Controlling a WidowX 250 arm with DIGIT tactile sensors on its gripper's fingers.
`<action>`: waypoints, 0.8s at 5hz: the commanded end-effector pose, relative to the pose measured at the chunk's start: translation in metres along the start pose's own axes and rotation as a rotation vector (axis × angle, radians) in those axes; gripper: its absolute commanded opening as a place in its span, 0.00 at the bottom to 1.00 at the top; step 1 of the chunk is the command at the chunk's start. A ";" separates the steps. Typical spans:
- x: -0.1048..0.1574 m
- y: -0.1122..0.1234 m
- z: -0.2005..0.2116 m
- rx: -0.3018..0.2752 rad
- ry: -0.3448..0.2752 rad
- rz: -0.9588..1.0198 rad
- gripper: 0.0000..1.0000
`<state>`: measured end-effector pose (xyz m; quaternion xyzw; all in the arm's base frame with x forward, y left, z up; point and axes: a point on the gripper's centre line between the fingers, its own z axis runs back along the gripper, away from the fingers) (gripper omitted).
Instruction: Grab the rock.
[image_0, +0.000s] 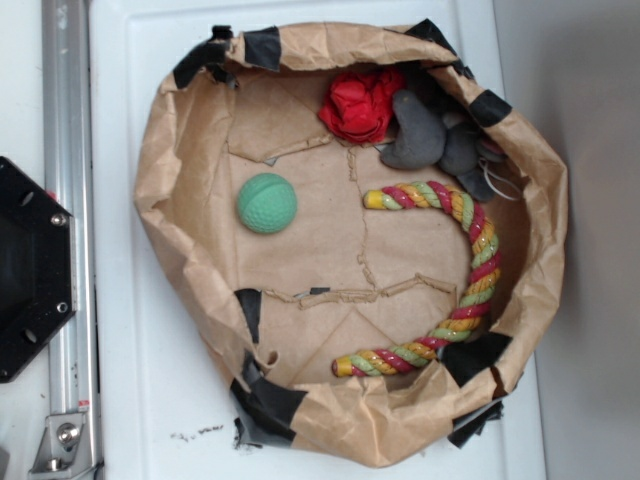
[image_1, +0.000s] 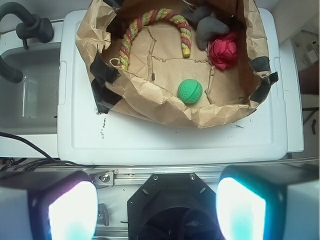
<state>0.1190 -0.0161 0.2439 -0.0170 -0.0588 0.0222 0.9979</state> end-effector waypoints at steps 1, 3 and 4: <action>0.000 0.000 0.000 0.000 0.000 0.000 1.00; 0.071 -0.008 -0.054 -0.009 -0.122 -0.204 1.00; 0.098 -0.008 -0.074 -0.073 -0.181 -0.319 1.00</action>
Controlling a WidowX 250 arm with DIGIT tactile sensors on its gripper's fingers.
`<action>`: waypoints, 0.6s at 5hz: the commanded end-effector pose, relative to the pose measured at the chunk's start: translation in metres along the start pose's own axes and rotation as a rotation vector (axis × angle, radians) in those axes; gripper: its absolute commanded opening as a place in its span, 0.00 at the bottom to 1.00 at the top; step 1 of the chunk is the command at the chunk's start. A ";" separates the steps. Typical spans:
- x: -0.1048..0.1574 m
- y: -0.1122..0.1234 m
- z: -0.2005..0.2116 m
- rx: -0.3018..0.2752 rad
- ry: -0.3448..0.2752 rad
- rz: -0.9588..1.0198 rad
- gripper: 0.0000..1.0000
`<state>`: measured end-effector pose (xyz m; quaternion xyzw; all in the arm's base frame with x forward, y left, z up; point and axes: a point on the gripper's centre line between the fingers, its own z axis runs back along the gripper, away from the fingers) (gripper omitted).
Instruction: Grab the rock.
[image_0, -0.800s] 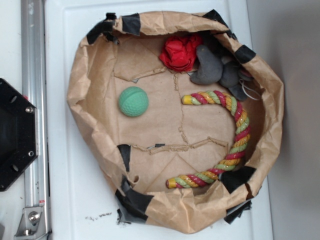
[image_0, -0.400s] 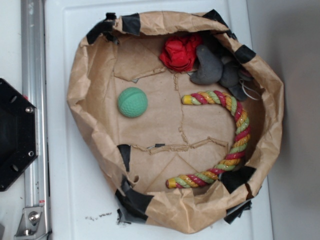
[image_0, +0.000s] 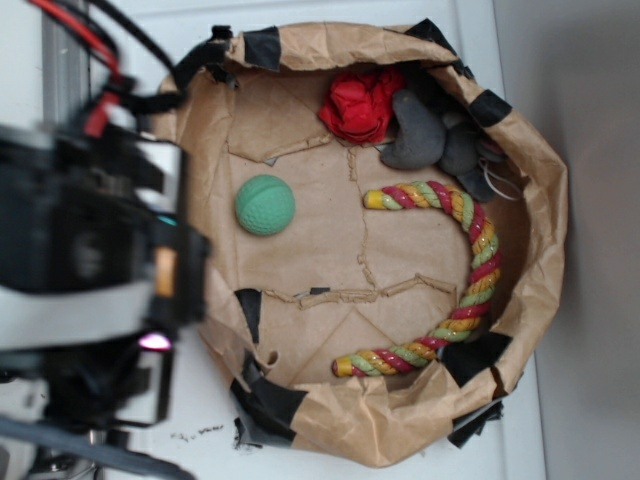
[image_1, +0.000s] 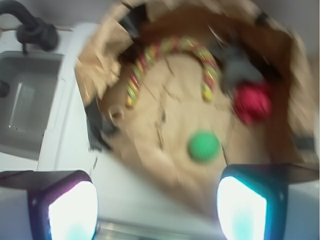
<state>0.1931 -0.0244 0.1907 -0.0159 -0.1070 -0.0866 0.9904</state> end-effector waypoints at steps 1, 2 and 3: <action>0.047 0.023 -0.037 -0.034 -0.070 -0.089 1.00; 0.060 0.043 -0.051 0.008 -0.075 -0.077 1.00; 0.075 0.045 -0.072 0.142 -0.095 -0.236 1.00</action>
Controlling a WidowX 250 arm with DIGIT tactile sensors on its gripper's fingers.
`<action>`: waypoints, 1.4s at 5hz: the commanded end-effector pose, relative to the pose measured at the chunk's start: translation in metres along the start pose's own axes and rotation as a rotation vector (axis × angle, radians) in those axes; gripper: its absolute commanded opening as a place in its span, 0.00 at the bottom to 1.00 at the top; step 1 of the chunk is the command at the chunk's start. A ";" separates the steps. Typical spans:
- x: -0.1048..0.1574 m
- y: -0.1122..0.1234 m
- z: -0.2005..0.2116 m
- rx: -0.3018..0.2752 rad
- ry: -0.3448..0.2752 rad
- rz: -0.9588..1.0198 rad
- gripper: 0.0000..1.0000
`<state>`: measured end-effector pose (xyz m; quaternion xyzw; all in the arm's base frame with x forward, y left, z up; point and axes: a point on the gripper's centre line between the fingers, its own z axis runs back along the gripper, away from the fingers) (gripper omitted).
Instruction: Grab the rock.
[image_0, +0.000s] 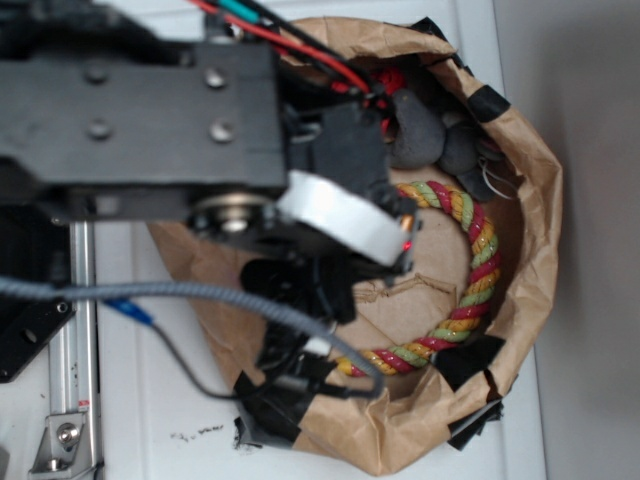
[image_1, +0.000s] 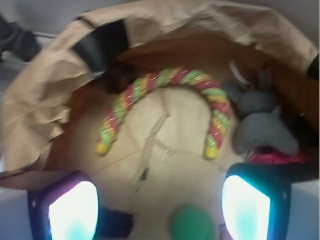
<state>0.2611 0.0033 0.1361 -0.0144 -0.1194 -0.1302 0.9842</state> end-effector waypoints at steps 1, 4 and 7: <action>0.033 -0.002 -0.022 0.202 -0.042 -0.255 1.00; 0.047 -0.046 -0.069 0.038 -0.005 -0.501 1.00; 0.051 -0.055 -0.062 -0.042 -0.262 -0.548 1.00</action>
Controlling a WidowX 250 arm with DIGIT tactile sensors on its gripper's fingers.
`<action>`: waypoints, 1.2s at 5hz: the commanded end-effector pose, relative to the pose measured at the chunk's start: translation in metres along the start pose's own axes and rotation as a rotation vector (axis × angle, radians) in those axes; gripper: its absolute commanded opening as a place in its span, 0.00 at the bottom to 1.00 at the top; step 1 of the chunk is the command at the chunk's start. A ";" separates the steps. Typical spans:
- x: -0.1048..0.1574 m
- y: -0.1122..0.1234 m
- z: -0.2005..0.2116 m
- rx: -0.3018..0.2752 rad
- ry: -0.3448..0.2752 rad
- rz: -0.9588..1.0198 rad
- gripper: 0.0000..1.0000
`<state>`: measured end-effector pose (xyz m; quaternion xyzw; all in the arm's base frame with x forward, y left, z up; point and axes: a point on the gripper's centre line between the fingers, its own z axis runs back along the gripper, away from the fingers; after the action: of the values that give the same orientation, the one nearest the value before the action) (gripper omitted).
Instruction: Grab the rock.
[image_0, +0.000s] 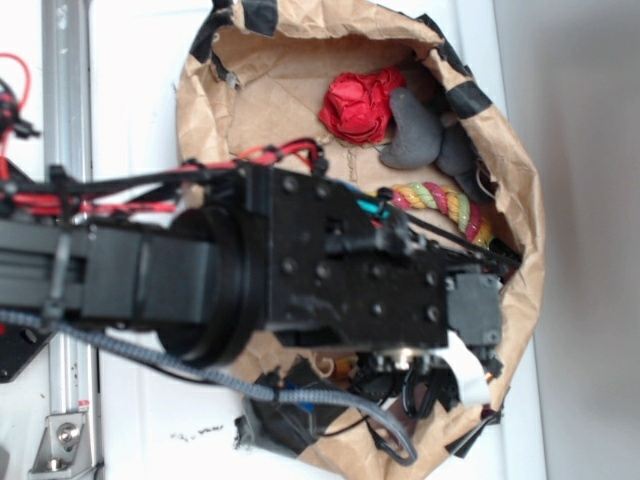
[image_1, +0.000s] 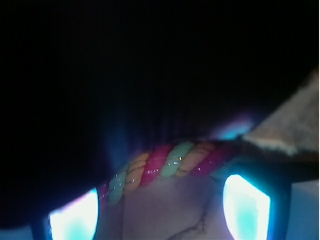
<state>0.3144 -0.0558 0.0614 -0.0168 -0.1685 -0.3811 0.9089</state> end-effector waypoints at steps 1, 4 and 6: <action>0.010 -0.007 0.025 0.007 -0.229 0.046 1.00; 0.027 -0.007 0.008 0.012 -0.268 0.039 1.00; 0.050 -0.014 -0.014 -0.032 -0.271 0.014 1.00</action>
<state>0.3359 -0.0815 0.0397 -0.0866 -0.2571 -0.3472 0.8977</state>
